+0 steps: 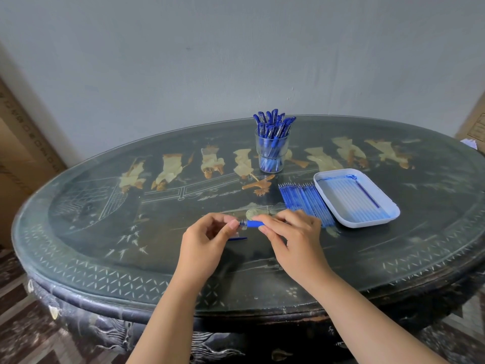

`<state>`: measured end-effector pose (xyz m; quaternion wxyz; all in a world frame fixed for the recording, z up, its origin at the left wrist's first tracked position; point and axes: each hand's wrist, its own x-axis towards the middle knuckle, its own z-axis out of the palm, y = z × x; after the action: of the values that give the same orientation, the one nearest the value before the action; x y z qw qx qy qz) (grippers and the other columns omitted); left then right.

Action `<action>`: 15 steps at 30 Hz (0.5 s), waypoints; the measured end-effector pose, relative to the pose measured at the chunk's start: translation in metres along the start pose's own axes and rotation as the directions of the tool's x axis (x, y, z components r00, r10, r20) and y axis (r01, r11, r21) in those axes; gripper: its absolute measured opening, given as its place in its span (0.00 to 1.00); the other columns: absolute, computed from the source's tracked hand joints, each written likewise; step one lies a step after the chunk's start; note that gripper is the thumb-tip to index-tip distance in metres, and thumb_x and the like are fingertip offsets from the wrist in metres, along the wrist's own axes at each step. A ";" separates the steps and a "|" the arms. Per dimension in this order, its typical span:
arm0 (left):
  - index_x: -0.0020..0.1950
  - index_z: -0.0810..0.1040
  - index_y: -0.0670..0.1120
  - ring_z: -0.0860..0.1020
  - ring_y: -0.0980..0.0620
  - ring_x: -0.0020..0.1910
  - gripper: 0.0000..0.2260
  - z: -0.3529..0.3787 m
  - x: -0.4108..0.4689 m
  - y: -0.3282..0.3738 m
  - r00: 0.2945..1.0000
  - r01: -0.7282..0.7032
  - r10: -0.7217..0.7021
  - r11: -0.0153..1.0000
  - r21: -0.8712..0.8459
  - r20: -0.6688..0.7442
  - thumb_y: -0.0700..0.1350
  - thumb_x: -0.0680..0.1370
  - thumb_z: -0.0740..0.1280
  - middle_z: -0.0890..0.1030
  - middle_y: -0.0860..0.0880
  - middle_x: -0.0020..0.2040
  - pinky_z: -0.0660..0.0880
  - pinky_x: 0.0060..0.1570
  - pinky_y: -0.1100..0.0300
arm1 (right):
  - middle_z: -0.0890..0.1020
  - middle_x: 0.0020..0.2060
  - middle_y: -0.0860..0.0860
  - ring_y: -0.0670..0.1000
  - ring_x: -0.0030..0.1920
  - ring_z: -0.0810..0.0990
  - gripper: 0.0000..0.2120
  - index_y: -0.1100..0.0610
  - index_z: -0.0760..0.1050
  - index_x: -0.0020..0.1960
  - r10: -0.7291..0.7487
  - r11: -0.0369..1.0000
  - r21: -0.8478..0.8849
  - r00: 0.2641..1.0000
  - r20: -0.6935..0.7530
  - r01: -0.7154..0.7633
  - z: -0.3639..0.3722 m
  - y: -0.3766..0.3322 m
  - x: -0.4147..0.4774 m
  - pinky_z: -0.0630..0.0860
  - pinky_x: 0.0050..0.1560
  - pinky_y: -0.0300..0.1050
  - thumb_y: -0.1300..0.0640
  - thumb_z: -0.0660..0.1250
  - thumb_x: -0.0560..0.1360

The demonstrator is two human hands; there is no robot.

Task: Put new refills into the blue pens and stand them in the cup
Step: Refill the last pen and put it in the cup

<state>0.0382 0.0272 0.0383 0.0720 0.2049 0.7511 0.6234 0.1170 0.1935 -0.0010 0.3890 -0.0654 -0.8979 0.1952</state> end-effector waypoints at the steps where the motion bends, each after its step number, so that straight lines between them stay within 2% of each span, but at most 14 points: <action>1: 0.45 0.82 0.46 0.83 0.58 0.41 0.02 -0.001 0.000 0.000 1.000 0.001 -0.001 1.000 0.006 -0.006 0.43 0.76 0.71 0.86 0.53 0.40 0.76 0.44 0.70 | 0.77 0.40 0.43 0.47 0.41 0.73 0.13 0.44 0.82 0.58 -0.001 1.000 0.001 1.000 -0.001 0.001 0.000 0.000 0.000 0.61 0.45 0.47 0.47 0.61 0.78; 4: 0.45 0.82 0.47 0.83 0.56 0.41 0.02 -0.006 0.001 -0.001 0.999 -0.004 0.004 1.000 -0.005 -0.049 0.45 0.76 0.70 0.85 0.52 0.40 0.77 0.45 0.69 | 0.76 0.39 0.43 0.47 0.40 0.73 0.12 0.44 0.82 0.57 0.003 1.000 0.006 1.000 -0.021 -0.003 0.000 0.001 0.000 0.62 0.44 0.47 0.48 0.62 0.78; 9: 0.41 0.85 0.51 0.78 0.60 0.36 0.04 -0.021 0.002 0.000 0.991 0.000 0.001 1.000 0.010 -0.134 0.42 0.74 0.74 0.84 0.55 0.36 0.73 0.39 0.73 | 0.76 0.39 0.42 0.48 0.40 0.74 0.12 0.44 0.83 0.56 0.020 1.000 0.008 0.999 -0.039 -0.020 0.000 0.000 -0.001 0.66 0.44 0.50 0.48 0.62 0.78; 11: 0.41 0.85 0.52 0.80 0.62 0.36 0.05 -0.027 0.001 -0.002 0.990 -0.066 0.088 0.979 0.194 -0.109 0.41 0.72 0.75 0.84 0.56 0.36 0.72 0.40 0.75 | 0.76 0.38 0.42 0.48 0.40 0.75 0.12 0.44 0.83 0.56 0.021 1.000 0.006 0.999 -0.045 -0.021 0.000 0.000 0.000 0.66 0.44 0.50 0.49 0.62 0.78; 13: 0.43 0.84 0.50 0.80 0.63 0.40 0.07 -0.030 -0.001 -0.006 0.983 -0.163 0.183 0.905 0.392 -0.013 0.39 0.71 0.76 0.84 0.57 0.36 0.71 0.43 0.77 | 0.76 0.38 0.42 0.48 0.39 0.75 0.12 0.44 0.83 0.56 0.022 1.000 0.006 0.999 -0.049 -0.022 0.000 -0.001 0.000 0.66 0.44 0.50 0.48 0.62 0.78; 15: 0.44 0.82 0.50 0.80 0.62 0.42 0.09 -0.027 -0.002 -0.009 0.976 -0.214 0.200 0.859 0.466 0.079 0.38 0.70 0.76 0.83 0.57 0.38 0.70 0.44 0.77 | 0.76 0.38 0.43 0.49 0.40 0.75 0.13 0.44 0.83 0.56 0.027 1.000 0.005 0.999 -0.047 -0.027 0.000 -0.001 0.000 0.66 0.44 0.51 0.48 0.61 0.78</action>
<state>0.0284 0.0003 0.0354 -0.0369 0.3045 0.8526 0.4231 0.1173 0.1925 -0.0006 0.4074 -0.0814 -0.8872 0.2007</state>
